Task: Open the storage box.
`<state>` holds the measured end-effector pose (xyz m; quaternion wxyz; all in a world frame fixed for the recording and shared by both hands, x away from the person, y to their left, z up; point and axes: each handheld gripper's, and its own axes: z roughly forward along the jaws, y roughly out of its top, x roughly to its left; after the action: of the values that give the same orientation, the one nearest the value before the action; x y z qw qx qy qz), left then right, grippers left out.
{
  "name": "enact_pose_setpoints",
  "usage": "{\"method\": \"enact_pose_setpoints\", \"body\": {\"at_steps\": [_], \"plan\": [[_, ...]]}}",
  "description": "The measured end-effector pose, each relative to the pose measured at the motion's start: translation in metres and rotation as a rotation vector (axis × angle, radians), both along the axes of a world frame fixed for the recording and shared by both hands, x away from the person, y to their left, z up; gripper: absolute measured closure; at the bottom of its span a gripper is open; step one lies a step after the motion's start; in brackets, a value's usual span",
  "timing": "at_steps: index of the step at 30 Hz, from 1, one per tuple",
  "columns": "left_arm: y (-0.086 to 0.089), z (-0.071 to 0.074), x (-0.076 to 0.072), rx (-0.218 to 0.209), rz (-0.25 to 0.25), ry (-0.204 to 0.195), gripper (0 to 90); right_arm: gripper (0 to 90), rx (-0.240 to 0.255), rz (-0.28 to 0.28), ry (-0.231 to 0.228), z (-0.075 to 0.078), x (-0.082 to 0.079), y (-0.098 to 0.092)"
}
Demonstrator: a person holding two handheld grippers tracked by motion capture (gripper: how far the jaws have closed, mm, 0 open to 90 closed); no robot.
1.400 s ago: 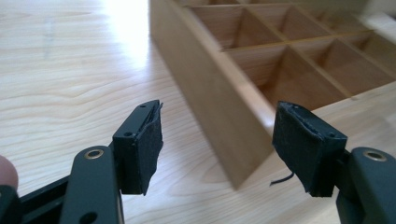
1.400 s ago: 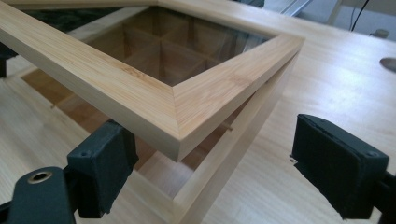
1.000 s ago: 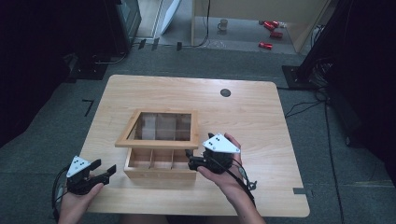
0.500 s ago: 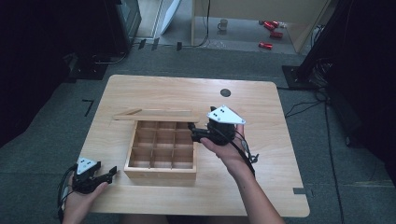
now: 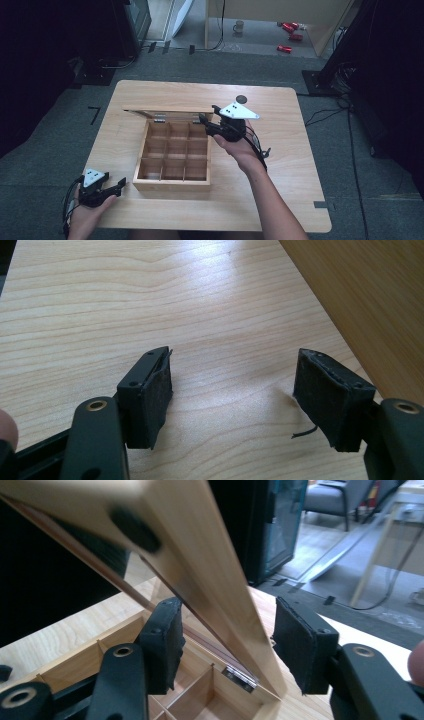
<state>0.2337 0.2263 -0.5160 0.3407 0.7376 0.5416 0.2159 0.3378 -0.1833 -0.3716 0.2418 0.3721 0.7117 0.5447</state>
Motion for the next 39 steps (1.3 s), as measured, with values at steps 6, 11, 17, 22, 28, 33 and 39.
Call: {"method": "enact_pose_setpoints", "body": {"at_steps": [6,11,17,22,28,33,39], "plan": [[0.0,0.0,0.001,-0.013,0.002,0.001,32.5,47.6,-0.091,-0.012,-0.015,-0.015,0.015,0.011],[0.0,0.0,0.001,-0.017,0.002,0.001,33.0,47.6,-0.064,-0.032,-0.02,-0.022,0.022,0.011],[0.0,0.0,0.001,-0.02,0.002,0.001,33.0,47.9,-0.039,-0.027,0.01,-0.029,0.033,0.009],[0.0,0.0,0.001,-0.027,0.001,0.002,33.1,47.6,-0.041,-0.038,0.033,-0.037,0.04,0.01],[0.001,0.0,0.001,-0.029,0.001,0.003,33.1,48.0,0.009,-0.053,0.051,-0.042,0.049,0.008],[0.001,0.0,0.001,-0.032,0.0,0.004,33.0,51.4,0.021,-0.069,0.058,-0.046,0.055,0.006],[-0.002,0.0,0.001,-0.015,-0.008,0.002,30.9,57.9,-0.004,-0.122,0.063,-0.043,0.063,0.007]]}}
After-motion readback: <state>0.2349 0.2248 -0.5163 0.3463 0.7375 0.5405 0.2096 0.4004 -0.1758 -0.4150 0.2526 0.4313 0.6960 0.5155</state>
